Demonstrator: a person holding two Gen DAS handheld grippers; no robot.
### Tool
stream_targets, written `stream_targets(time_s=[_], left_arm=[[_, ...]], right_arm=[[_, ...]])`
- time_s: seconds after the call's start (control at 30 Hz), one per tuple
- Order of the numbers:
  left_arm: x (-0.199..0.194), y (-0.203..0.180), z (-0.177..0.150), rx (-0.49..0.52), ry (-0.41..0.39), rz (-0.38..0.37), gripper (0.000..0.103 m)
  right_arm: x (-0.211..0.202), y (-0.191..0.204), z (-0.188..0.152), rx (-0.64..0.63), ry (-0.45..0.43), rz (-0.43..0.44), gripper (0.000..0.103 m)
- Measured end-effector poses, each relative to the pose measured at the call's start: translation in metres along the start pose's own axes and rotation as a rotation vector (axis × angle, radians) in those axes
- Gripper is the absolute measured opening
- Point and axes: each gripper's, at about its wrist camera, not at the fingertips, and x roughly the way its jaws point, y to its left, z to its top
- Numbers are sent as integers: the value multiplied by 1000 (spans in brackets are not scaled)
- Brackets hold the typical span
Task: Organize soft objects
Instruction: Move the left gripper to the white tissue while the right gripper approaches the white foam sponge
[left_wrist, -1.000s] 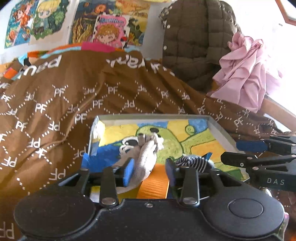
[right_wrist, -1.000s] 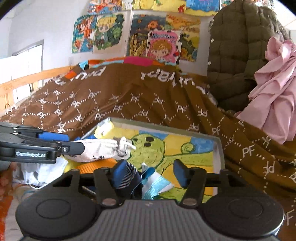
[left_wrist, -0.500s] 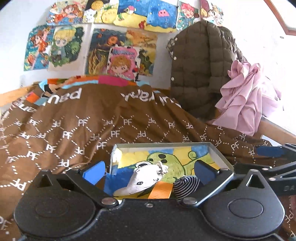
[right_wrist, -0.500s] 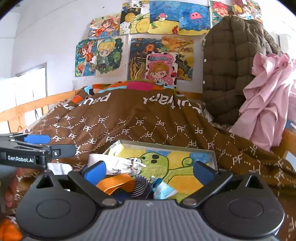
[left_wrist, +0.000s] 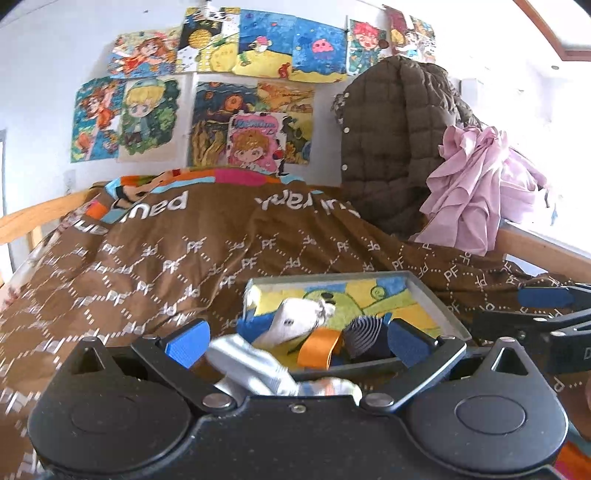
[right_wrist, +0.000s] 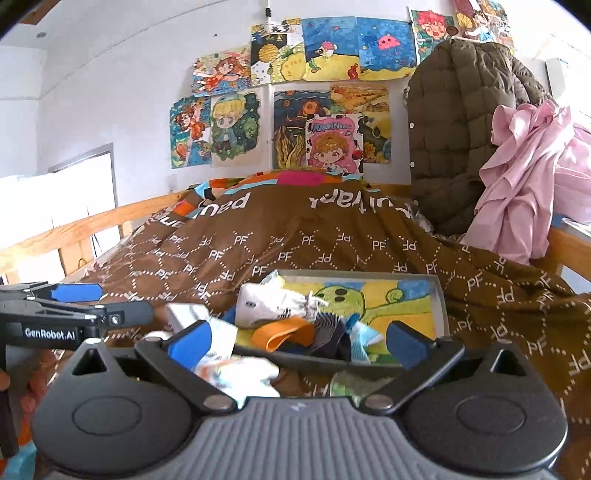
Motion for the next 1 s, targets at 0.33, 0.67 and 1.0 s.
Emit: stream_targets(time_s=[0.33, 0.67, 1.0], left_arm=[[-45, 5, -47, -51, 95, 37, 102], [-51, 6, -85, -17, 235, 18, 102], [-48, 5, -103, 31, 320, 16, 102]], right_arm=[[-32, 26, -49, -34, 43, 15, 103], [-23, 47, -78, -114, 141, 128, 103], [-12, 51, -93, -125, 206, 197, 103]])
